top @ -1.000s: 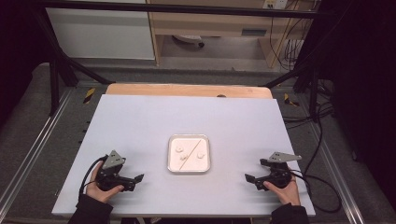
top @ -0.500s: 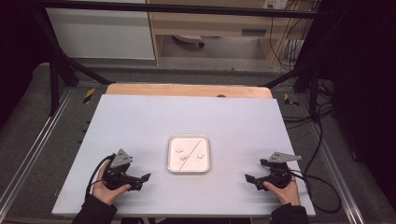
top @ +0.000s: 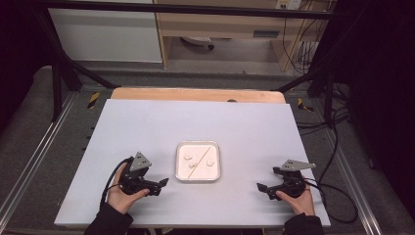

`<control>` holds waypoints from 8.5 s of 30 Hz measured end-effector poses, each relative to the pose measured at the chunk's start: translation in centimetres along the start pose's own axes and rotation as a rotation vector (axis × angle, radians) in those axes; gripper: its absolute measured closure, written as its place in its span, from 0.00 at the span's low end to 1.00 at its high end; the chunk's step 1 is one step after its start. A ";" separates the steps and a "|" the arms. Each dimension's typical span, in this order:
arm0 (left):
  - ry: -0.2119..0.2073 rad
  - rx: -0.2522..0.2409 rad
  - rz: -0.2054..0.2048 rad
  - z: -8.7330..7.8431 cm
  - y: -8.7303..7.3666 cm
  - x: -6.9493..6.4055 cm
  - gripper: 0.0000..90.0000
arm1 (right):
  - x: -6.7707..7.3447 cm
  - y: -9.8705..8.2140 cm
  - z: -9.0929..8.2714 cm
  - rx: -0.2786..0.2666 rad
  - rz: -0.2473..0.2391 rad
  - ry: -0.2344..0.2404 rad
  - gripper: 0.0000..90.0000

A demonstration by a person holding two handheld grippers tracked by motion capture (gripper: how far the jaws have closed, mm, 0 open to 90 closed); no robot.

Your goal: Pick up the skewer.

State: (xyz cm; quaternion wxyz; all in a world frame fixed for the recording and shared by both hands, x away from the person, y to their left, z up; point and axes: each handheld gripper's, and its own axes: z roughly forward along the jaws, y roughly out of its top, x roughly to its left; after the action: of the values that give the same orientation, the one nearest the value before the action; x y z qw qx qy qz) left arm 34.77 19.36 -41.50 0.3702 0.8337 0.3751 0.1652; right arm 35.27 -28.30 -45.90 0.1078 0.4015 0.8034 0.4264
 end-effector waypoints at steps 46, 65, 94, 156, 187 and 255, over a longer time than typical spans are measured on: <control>0.012 0.144 -0.004 8.3 4.7 -5.9 0.85 | 0.0 0.0 0.0 0.001 -0.004 0.005 0.01; 0.061 0.128 -0.014 8.6 4.4 -6.6 0.98 | 0.0 0.0 0.0 0.000 -0.004 0.005 0.01; 0.002 -0.052 0.007 5.5 4.4 -6.0 0.99 | 0.1 0.0 0.1 -0.001 -0.012 0.005 0.01; -0.307 -0.049 0.156 2.2 7.2 -6.9 0.99 | 9.6 7.3 1.7 0.105 -0.690 -0.109 0.16; -0.366 -0.009 0.257 3.9 8.9 -9.7 0.99 | 10.4 6.8 3.6 0.130 -1.150 -0.089 0.77; -0.256 0.558 0.482 8.9 12.2 -12.4 0.98 | 11.5 7.3 4.2 0.309 -1.398 -0.135 0.99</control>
State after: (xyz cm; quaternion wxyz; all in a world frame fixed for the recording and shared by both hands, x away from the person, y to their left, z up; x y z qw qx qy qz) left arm 37.57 0.23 -38.46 0.1239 0.9803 0.1498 0.0337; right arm 34.02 -15.01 -40.90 0.3469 -0.1704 0.9153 0.1132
